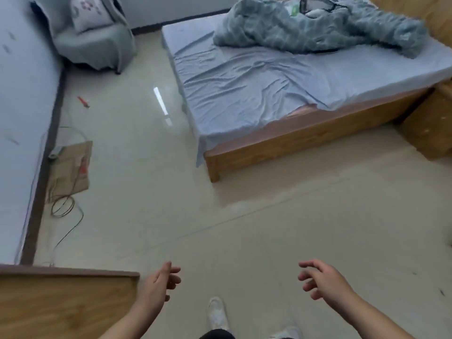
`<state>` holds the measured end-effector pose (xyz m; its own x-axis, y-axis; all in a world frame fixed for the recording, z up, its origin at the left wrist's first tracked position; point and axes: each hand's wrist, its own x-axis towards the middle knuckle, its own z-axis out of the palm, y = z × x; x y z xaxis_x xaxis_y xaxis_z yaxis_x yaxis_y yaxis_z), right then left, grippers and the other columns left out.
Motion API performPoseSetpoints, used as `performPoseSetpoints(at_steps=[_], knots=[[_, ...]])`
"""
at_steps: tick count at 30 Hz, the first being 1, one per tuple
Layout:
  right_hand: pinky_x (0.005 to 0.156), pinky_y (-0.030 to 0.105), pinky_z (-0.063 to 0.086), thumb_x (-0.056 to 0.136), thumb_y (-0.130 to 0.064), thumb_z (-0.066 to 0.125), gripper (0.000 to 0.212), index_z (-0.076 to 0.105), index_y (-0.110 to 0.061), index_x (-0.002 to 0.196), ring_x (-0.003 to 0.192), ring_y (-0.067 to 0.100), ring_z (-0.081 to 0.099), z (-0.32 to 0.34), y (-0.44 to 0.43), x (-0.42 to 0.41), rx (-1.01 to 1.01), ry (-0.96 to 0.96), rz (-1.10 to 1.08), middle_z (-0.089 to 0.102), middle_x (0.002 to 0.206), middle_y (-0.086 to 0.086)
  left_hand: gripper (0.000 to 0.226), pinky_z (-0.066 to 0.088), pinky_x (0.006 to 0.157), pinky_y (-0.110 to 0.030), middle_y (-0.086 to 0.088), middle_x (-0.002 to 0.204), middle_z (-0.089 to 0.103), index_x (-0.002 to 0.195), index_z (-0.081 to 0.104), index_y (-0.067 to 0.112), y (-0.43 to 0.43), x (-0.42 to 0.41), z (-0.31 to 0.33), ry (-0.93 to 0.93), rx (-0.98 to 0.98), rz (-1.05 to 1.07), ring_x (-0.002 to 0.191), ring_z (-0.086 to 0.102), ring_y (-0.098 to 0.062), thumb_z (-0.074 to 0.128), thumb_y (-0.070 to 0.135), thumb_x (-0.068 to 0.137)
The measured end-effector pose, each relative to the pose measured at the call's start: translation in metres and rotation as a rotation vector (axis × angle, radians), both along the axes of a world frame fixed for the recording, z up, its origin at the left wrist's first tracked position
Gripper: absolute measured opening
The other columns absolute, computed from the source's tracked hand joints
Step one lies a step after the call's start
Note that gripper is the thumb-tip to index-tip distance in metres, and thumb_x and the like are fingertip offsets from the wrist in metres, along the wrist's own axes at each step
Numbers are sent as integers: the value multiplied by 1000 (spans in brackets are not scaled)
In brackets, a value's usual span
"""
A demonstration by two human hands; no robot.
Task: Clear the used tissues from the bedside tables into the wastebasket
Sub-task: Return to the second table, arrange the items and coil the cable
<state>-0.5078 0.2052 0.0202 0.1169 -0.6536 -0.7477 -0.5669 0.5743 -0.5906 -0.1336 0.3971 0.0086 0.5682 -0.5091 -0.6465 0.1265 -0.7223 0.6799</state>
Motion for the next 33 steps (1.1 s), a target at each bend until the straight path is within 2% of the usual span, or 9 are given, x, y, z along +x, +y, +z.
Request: performPoseSetpoints(at_steps=[3, 6, 9, 14, 18, 21, 25, 29, 33], knots=[[53, 31, 43, 106, -9, 47, 25, 69, -1, 97, 64, 25, 62, 0, -14, 62, -26, 23, 127, 73, 80, 15, 42, 45, 66, -35, -10, 86, 78, 98, 79, 14, 35, 42, -6, 7, 22, 87, 80, 65, -24, 46, 35, 113], [56, 34, 46, 103, -15, 51, 28, 65, -2, 82, 58, 22, 63, 3, -22, 103, -54, 69, 228, 69, 62, 11, 33, 44, 65, -34, -11, 88, 76, 100, 78, 12, 52, 70, -8, 27, 30, 158, 82, 63, -26, 50, 25, 112], [54, 34, 46, 102, -17, 53, 31, 61, -3, 76, 51, 22, 60, 0, -32, 126, -44, 75, 287, 64, 54, 10, 22, 47, 66, -33, -10, 92, 79, 107, 78, 14, 44, 88, -4, 75, 48, 107, 87, 66, -25, 56, 10, 109], [53, 32, 43, 105, -24, 52, 36, 63, -1, 80, 49, 23, 59, -28, -66, 141, 33, 105, 226, 63, 55, 9, 20, 51, 72, -35, -9, 101, 80, 111, 77, 21, -13, 123, 1, 103, 73, 21, 95, 69, -26, 60, 11, 106], [49, 29, 39, 109, -30, 45, 43, 62, 1, 84, 47, 24, 55, -47, -124, 171, 112, 103, 204, 60, 55, 12, 23, 56, 72, -34, -6, 104, 82, 120, 71, 33, -79, 155, 13, 112, 12, 90, 100, 74, -25, 64, 18, 105], [48, 27, 39, 110, -30, 45, 43, 63, 3, 89, 47, 24, 55, -44, -182, 214, 115, 86, 276, 61, 58, 11, 21, 58, 72, -36, -5, 103, 82, 121, 70, 32, -116, 175, 22, 87, 7, 158, 100, 74, -25, 63, 20, 105], [49, 26, 36, 110, -31, 43, 44, 63, 6, 97, 49, 23, 52, -23, -262, 310, 95, 24, 366, 61, 64, 13, 20, 55, 69, -33, -5, 100, 81, 117, 73, 28, -135, 204, 31, 52, 25, 219, 100, 71, -25, 64, 16, 104], [52, 31, 43, 110, -33, 45, 43, 66, 1, 96, 59, 27, 58, 12, -335, 430, -18, -65, 428, 66, 73, 16, 19, 51, 64, -34, -9, 98, 80, 111, 76, 24, -139, 250, 19, 53, 73, 328, 94, 68, -26, 66, 11, 102], [49, 31, 49, 108, -25, 50, 32, 69, -1, 99, 56, 21, 61, 31, -389, 547, -100, -141, 441, 69, 75, 14, 18, 53, 67, -37, -12, 98, 79, 107, 77, 20, -159, 320, -8, 56, 89, 441, 93, 68, -29, 67, 7, 101]])
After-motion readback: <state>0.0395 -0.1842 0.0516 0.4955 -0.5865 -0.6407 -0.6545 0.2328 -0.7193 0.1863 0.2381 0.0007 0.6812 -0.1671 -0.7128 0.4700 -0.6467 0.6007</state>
